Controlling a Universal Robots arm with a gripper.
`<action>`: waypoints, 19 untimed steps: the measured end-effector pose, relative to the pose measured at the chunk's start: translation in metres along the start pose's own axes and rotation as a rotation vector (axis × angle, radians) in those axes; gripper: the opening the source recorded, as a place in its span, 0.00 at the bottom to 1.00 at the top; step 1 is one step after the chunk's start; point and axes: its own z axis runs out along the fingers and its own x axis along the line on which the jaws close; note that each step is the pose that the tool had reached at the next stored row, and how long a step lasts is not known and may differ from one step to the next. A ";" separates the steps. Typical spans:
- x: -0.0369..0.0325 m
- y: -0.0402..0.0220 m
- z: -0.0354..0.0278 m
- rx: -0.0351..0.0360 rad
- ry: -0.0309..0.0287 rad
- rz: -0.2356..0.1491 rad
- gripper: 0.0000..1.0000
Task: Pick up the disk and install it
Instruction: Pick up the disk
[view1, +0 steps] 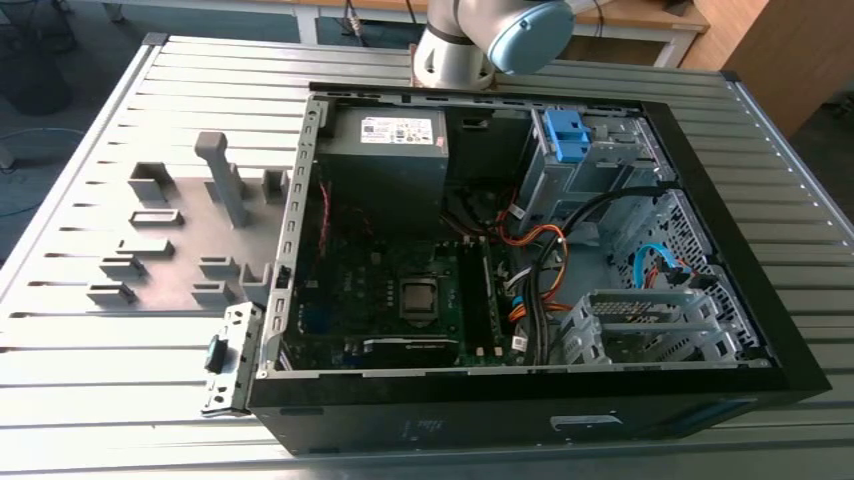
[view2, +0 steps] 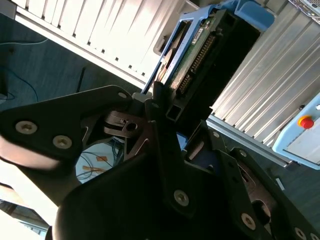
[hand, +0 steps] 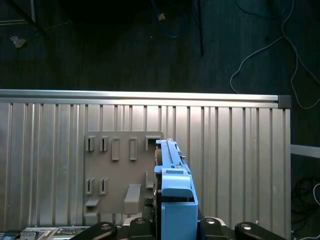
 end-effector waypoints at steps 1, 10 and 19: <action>0.0000 0.0000 0.0000 0.0000 0.0000 0.000 0.36; 0.0156 -0.0147 -0.0010 -0.0034 0.0003 0.000 0.36; 0.0276 -0.0454 -0.0017 -0.0066 0.0013 0.000 0.36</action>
